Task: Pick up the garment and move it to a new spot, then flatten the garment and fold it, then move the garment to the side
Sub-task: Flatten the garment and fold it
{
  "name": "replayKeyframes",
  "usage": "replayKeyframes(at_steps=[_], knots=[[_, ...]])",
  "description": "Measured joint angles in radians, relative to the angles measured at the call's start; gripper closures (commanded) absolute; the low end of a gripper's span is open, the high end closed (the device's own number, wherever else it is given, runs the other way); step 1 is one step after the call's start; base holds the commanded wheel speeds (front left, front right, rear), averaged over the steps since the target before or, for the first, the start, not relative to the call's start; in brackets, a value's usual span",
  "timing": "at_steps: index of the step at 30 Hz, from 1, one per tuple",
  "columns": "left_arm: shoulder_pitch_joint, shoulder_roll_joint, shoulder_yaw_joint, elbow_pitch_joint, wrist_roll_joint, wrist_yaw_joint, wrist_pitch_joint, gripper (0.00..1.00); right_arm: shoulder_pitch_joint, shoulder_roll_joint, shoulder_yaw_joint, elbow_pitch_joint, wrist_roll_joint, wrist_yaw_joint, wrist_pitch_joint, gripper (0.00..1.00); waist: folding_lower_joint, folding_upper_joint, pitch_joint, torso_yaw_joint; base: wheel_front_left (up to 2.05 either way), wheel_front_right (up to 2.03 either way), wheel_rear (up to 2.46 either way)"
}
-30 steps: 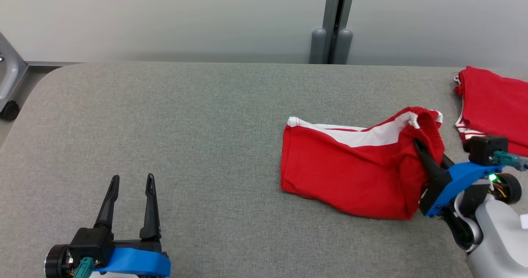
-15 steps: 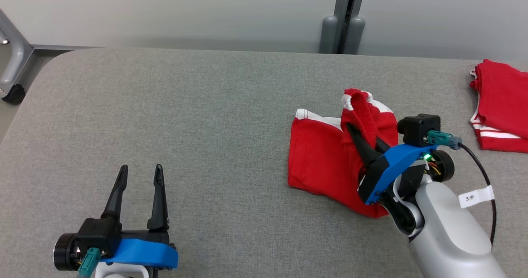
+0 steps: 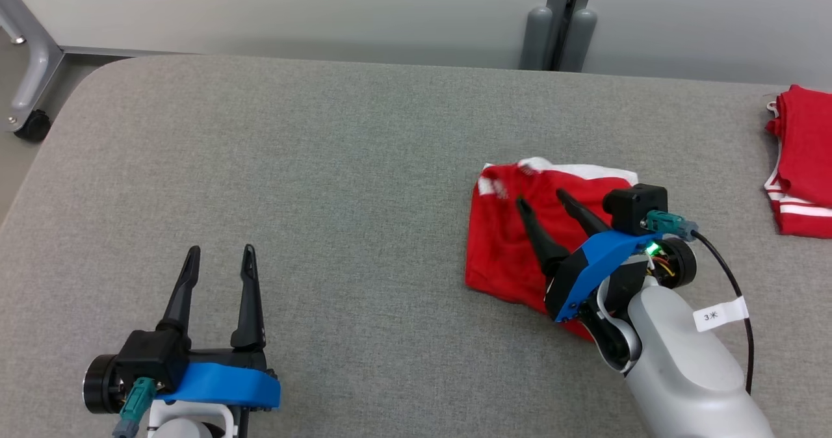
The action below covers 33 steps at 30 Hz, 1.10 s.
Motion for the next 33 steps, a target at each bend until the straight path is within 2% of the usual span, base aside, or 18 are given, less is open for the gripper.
replayKeyframes(at_steps=[6, 12, 18, 33], knots=[[0.004, 0.000, 0.028, -0.002, 0.008, 0.003, 0.000, 0.00, -0.009, -0.026, -0.004, -0.012, -0.006, 0.000, -0.079, 0.00, 0.0000, 0.0000, -0.015, -0.029, 0.00, 0.00, 0.00], [0.017, 0.000, 0.045, -0.014, 0.026, 0.000, 0.000, 0.00, 0.019, -0.087, -0.049, -0.088, -0.023, 0.000, -0.165, 0.00, 0.0000, 0.0000, -0.034, -0.066, 0.00, 0.00, 0.00], [0.038, 0.000, 0.065, -0.025, 0.041, 0.001, 0.000, 0.00, 0.109, -0.108, -0.124, -0.191, -0.046, 0.000, -0.204, 0.00, 0.0000, 0.0000, -0.058, -0.096, 0.00, 0.00, 0.00], [0.084, 0.014, 0.096, -0.030, 0.078, 0.010, 0.000, 0.00, 0.393, -0.043, -0.291, -0.428, -0.139, 0.000, -0.208, 0.00, -0.0003, 0.0000, -0.120, -0.123, 0.00, 0.00, 0.00]])
